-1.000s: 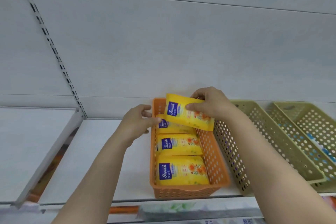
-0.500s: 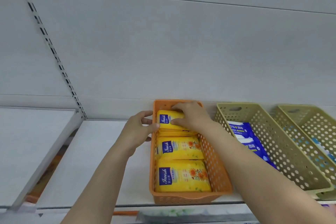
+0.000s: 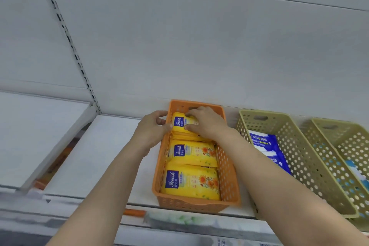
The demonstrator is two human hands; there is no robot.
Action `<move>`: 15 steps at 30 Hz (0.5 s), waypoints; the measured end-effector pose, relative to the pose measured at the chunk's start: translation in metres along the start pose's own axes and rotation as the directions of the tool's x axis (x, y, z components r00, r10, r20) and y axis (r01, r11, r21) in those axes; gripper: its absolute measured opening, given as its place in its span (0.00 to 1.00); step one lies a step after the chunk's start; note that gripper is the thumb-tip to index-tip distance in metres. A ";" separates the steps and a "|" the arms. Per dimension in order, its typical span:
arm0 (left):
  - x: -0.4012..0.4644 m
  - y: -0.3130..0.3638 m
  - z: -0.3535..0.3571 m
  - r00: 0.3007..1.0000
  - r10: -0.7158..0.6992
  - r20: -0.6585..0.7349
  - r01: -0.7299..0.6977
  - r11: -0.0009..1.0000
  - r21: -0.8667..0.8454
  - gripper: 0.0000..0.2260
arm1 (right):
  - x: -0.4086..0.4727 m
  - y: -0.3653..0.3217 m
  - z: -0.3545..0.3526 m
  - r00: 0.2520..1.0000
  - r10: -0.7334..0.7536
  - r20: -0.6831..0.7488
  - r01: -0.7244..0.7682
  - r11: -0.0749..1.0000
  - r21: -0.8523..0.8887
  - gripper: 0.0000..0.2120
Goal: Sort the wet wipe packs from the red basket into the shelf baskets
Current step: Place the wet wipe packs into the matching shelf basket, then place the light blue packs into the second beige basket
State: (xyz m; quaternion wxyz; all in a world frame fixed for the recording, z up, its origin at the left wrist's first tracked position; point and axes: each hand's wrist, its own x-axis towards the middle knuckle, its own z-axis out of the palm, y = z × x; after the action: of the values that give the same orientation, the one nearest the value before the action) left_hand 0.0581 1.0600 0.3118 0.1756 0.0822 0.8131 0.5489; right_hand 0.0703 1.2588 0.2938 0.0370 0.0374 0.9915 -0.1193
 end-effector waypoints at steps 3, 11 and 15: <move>-0.006 0.003 0.005 0.999 0.002 -0.047 0.001 0.998 0.056 0.19 | 0.001 0.002 -0.005 0.998 -0.036 0.045 0.038 0.999 -0.033 0.27; -0.033 0.013 -0.027 0.980 0.120 -0.161 -0.057 0.935 0.350 0.20 | -0.004 -0.029 -0.055 0.992 -0.117 0.044 0.121 0.987 -0.105 0.22; -0.071 0.004 -0.079 0.922 0.281 -0.266 -0.094 0.830 0.550 0.18 | -0.029 -0.083 -0.079 0.948 -0.247 -0.202 0.230 0.968 -0.104 0.20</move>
State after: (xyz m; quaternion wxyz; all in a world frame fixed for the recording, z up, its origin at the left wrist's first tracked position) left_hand 0.0936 0.9697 0.3559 -0.0505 0.1129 0.9374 0.3254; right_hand 0.0868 1.1957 0.3922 -0.0829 -0.0718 0.9908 -0.0787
